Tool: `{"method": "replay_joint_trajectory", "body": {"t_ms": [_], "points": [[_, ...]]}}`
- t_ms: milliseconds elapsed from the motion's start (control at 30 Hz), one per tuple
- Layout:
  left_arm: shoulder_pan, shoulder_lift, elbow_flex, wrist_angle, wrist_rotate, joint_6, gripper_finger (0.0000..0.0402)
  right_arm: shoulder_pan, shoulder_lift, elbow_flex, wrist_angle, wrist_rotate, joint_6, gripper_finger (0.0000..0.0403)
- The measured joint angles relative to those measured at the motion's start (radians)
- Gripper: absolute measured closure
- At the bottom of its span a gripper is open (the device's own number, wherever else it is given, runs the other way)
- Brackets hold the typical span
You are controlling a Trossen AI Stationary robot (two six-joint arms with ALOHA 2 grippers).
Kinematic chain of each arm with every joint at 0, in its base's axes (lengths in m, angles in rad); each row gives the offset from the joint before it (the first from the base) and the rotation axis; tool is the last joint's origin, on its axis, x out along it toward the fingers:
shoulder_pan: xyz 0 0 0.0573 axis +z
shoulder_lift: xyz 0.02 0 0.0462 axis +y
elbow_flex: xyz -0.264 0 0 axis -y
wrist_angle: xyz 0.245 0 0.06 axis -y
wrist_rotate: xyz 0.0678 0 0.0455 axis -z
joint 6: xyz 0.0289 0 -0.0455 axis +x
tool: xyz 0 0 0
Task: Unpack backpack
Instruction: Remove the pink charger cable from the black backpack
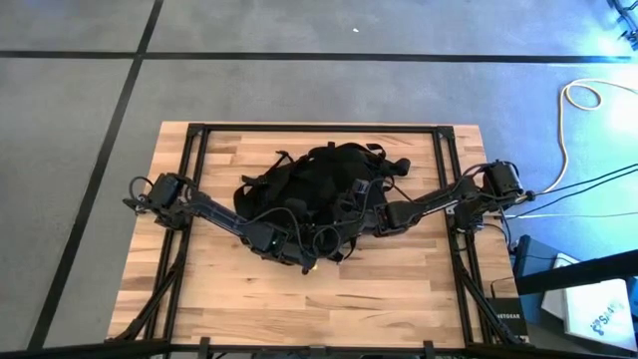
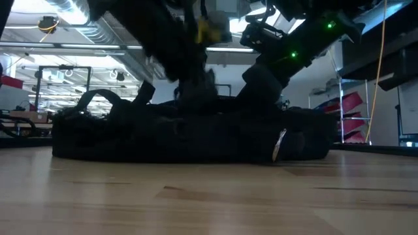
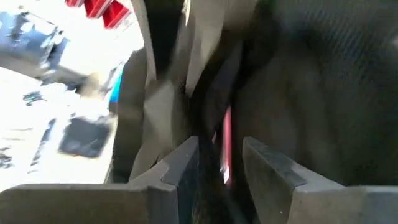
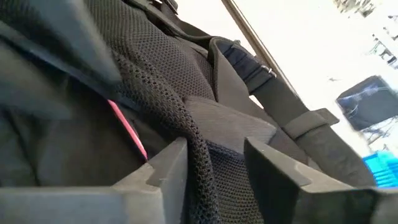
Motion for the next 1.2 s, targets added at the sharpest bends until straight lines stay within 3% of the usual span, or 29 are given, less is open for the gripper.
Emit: {"method": "replay_joint_trajectory", "body": {"t_ms": [200, 333, 400, 567, 833, 1000, 1200], "points": [[-0.028, -0.035, 0.003, 0.051, 0.097, -0.046, 0.0291, -0.021, 0.000, 0.001, 0.009, -0.025, 0.004, 0.0309], [-0.014, -0.027, -0.010, 0.098, 0.310, -0.125, 0.0291, -0.020, 0.000, 0.001, 0.026, -0.010, 0.002, 0.0317], [-0.010, -0.015, -0.013, 0.087, 0.349, -0.147, 0.0291, -0.021, 0.000, 0.001, 0.030, -0.009, -0.003, 0.0318], [0.007, 0.004, -0.013, 0.062, 0.290, -0.153, 0.0297, -0.020, 0.000, 0.001, 0.049, -0.009, -0.006, 0.0318], [0.071, 0.004, -0.068, 0.024, 0.122, -0.173, 0.0361, -0.020, 0.000, 0.001, 0.045, -0.011, -0.006, 0.0318], [0.128, 0.008, -0.149, 0.065, 0.196, -0.255, 0.0395, -0.019, 0.000, 0.000, 0.045, -0.023, -0.006, 0.0318], [0.099, 0.007, -0.153, 0.109, 0.142, -0.215, 0.0400, -0.019, 0.000, 0.000, 0.049, -0.044, -0.002, 0.0318]]}}
